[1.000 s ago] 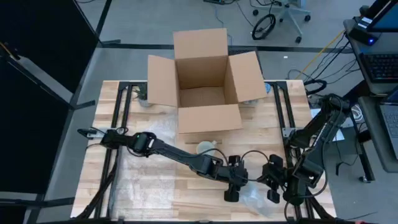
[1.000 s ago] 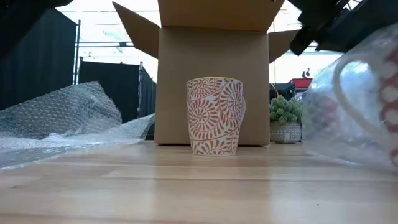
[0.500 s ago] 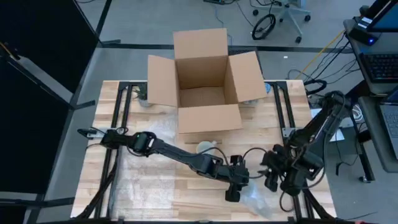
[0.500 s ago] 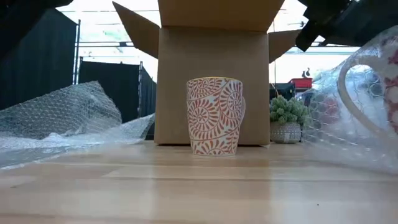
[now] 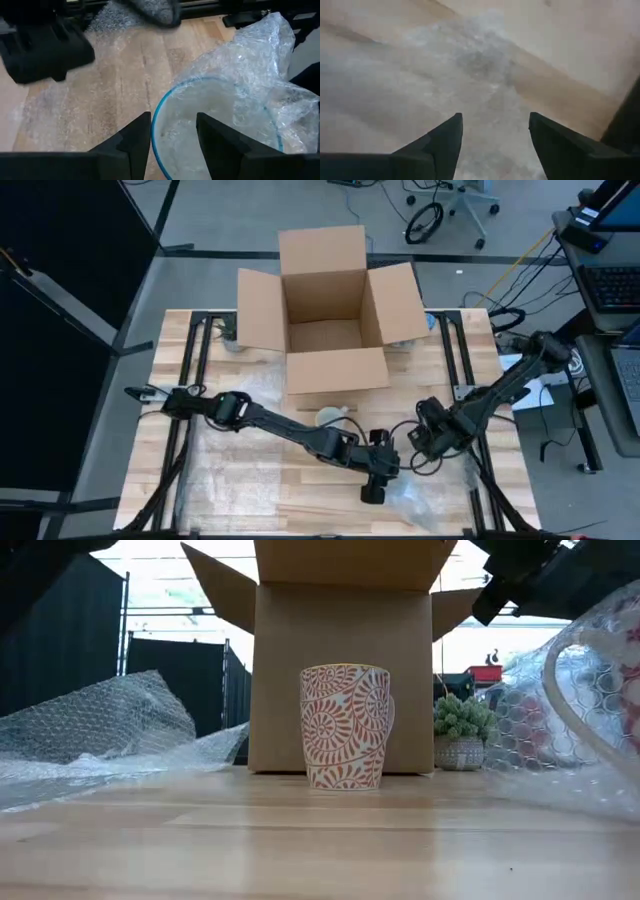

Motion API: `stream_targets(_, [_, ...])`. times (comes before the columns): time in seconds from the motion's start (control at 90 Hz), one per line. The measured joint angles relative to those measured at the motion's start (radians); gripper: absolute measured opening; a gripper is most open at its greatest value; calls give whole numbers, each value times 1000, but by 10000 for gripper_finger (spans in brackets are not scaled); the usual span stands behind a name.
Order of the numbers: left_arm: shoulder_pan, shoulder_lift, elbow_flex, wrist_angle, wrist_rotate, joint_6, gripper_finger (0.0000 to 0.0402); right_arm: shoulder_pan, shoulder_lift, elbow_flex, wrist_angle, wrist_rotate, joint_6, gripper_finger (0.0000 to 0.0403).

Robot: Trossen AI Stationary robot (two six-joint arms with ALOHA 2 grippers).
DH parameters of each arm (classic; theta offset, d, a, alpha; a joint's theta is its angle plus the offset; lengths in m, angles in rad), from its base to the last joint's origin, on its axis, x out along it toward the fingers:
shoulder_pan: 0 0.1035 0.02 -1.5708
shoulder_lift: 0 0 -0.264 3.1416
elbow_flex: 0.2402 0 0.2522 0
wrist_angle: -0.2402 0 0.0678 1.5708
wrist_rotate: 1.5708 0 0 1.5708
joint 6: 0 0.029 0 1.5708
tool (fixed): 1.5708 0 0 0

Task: Wrap mug
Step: Wrap the red mug with bubble wrap

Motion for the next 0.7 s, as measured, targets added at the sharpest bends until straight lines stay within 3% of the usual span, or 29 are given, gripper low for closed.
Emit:
stream_targets(0.167, [0,0,0,0,1,-2,145,-14,0,-131,218,0,4,203])
stream_targets(0.344, [0,0,0,0,1,-3,145,-10,-6,-176,260,18,3,188])
stream_targets(0.7, [0,0,-1,0,1,-4,145,-10,-3,-182,306,21,-145,53])
